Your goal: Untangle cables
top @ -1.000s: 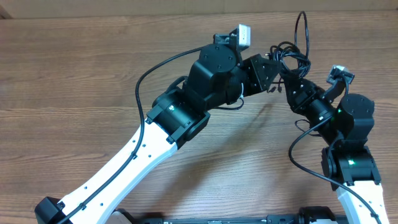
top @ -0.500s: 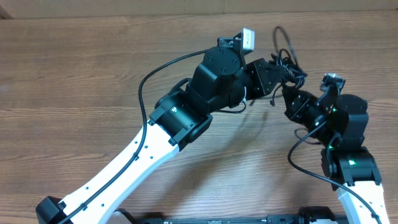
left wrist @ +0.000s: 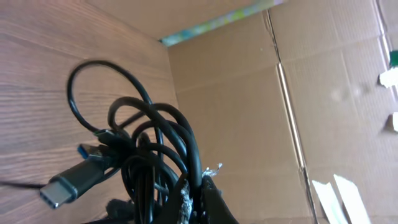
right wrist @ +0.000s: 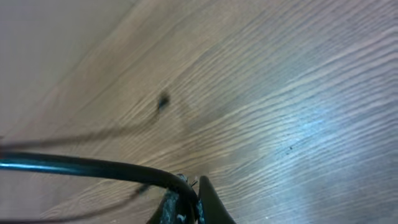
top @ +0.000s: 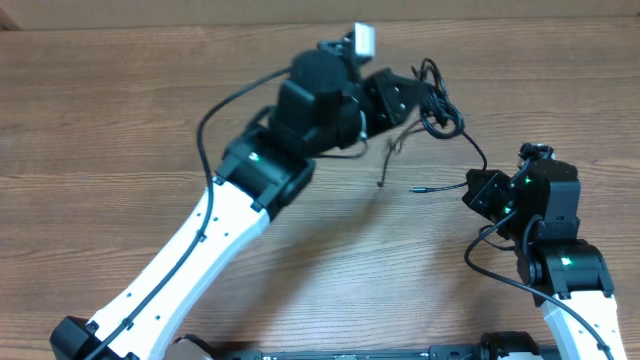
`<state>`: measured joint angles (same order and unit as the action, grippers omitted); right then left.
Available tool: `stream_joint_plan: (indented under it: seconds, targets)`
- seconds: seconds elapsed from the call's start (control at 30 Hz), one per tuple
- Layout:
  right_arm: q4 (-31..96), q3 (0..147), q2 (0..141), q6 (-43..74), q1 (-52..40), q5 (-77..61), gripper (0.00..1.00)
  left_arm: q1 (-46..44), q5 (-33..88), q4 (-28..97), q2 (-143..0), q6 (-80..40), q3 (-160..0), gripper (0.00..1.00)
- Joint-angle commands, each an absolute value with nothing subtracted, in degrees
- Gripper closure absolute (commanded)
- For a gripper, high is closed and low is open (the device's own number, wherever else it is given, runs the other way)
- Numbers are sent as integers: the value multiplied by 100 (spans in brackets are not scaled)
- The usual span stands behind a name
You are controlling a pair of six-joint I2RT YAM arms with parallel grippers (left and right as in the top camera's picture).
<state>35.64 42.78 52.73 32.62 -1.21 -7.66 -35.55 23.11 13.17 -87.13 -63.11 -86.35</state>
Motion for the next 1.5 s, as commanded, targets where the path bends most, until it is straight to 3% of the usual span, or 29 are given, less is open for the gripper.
stream_joint_plan:
  seconds: [0.0,0.3,0.63,1.27,1.47]
  targets:
    - [3673,4313,5275,3293,-110,-475,96,-2965,3015,1177,-8493,-6342,-8755,96]
    - [3804,4313,5275,3293,-110,-451,96,-1549,4209,1181,-8484,-6294,-8755,96]
    - [3809,4313,5275,3293,-110,-451,96,-401,4491,1330,-8484,-6128,-8753,96]
    - [3872,4313,5275,3291,-110,-342,96,569,4460,1347,-8484,-5970,-8753,96]
    - [3929,4313,5275,3293,-110,-198,96,836,4563,1345,-8484,-5094,-8753,96]
